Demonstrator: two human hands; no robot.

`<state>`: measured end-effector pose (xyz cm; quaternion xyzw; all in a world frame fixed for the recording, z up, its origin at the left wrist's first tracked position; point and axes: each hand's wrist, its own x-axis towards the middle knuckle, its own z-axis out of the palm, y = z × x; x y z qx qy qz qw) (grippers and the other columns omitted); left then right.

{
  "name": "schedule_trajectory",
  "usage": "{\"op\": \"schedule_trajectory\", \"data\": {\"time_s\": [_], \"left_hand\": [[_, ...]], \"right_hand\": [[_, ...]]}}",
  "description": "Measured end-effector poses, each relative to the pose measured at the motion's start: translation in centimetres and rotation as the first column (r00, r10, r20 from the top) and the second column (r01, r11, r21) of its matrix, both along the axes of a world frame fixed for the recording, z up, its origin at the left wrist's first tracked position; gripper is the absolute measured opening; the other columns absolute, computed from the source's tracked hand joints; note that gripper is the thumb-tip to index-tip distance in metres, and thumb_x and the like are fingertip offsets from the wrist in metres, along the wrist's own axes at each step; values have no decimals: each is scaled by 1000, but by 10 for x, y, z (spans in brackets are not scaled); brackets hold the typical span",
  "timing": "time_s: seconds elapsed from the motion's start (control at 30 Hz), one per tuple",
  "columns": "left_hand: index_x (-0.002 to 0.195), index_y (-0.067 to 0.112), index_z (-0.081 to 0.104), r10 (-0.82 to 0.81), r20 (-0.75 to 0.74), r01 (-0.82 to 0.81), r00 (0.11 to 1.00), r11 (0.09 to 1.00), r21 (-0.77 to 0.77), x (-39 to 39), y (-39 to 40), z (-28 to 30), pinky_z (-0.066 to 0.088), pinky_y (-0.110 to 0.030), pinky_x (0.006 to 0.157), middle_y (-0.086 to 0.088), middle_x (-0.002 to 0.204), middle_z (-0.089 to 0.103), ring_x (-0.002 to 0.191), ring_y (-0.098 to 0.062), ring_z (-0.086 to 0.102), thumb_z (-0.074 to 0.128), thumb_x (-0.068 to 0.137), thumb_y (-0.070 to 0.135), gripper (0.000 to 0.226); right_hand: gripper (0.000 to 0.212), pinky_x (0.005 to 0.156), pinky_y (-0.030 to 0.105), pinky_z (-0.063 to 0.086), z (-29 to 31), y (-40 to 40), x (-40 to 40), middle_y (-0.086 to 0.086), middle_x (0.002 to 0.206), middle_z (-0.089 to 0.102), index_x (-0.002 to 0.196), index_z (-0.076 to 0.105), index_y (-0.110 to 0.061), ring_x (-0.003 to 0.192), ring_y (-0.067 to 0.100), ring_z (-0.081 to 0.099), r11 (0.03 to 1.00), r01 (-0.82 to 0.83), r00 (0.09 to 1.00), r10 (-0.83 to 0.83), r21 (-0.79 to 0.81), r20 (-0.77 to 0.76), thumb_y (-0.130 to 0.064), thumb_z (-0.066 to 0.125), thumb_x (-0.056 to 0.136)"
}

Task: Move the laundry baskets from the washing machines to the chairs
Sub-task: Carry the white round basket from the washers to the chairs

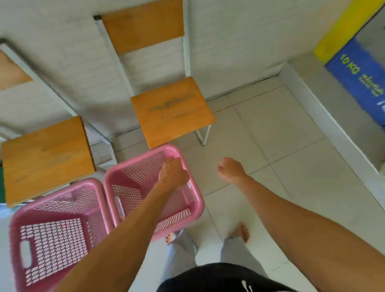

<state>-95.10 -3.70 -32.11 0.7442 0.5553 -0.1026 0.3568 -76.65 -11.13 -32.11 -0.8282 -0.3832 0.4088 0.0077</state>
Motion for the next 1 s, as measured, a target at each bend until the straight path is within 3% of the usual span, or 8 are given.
{"op": "schedule_trajectory", "data": {"time_s": [0.07, 0.13, 0.3, 0.37, 0.43, 0.53, 0.67, 1.0], "left_hand": [[131, 3, 51, -57, -1, 57, 998, 998, -36, 44, -10, 14, 51, -35, 97, -11, 129, 57, 116, -29, 58, 51, 88, 9, 44], [136, 6, 47, -108, -6, 108, 994, 993, -53, 93, -25, 28, 49, -33, 93, -13, 127, 59, 116, -30, 57, 49, 87, 12, 50], [139, 14, 47, -208, 40, 209, 977, 978, -19, 219, -78, 48, 39, -33, 102, -14, 138, 53, 127, -30, 49, 50, 89, 18, 50], [137, 17, 50, -276, 80, 276, 958, 961, 13, 268, -102, 54, 38, -30, 102, -10, 135, 56, 125, -27, 51, 49, 91, 20, 46], [133, 19, 54, -325, 130, 325, 937, 945, 22, 314, -125, 59, 38, -23, 90, -6, 129, 59, 109, -21, 56, 50, 92, 20, 42], [129, 19, 57, -441, 171, 439, 881, 897, 52, 376, -156, 64, 36, -21, 81, -4, 125, 62, 93, -14, 54, 49, 91, 19, 39], [128, 14, 59, -582, 152, 571, 799, 813, 110, 451, -184, 69, 39, -26, 99, -2, 134, 58, 122, -21, 54, 47, 91, 16, 40], [126, 7, 62, -789, 173, 780, 590, 612, 132, 654, -246, 66, 39, -31, 108, -6, 135, 58, 124, -24, 54, 48, 90, 9, 39]], "right_hand": [[19, 74, 32, 43, 9, -23, 35, 15, 106, 67, 102, 59, -3, 91, 30, 61, 987, 115, 993, -111, 112, -35, -12, 45, 93], [23, 78, 31, 45, 19, -46, 72, 11, 110, 67, 110, 62, -6, 102, 29, 63, 957, 211, 977, -201, 200, -71, -16, 47, 96], [25, 83, 33, 49, 46, -110, 173, 4, 107, 65, 108, 64, -11, 101, 26, 61, 899, 364, 931, -342, 244, -128, -21, 46, 93], [26, 77, 30, 46, 54, -140, 219, 5, 103, 66, 105, 64, -12, 101, 28, 63, 872, 424, 906, -408, 244, -115, -20, 44, 91], [28, 77, 30, 46, 65, -175, 263, 7, 104, 67, 107, 64, -9, 102, 29, 63, 840, 479, 876, -475, 254, -84, -18, 43, 93], [30, 80, 33, 50, 74, -228, 318, 8, 104, 66, 112, 63, -5, 104, 29, 63, 778, 567, 817, -574, 270, -60, -20, 41, 98], [32, 95, 35, 46, 74, -282, 371, 8, 128, 61, 127, 59, -10, 118, 28, 57, 640, 704, 695, -710, 308, -113, -20, 49, 98], [31, 104, 35, 43, 64, -373, 504, 9, 135, 56, 126, 59, -9, 124, 29, 53, 424, 846, 484, -865, 323, -134, -21, 49, 99]]}}
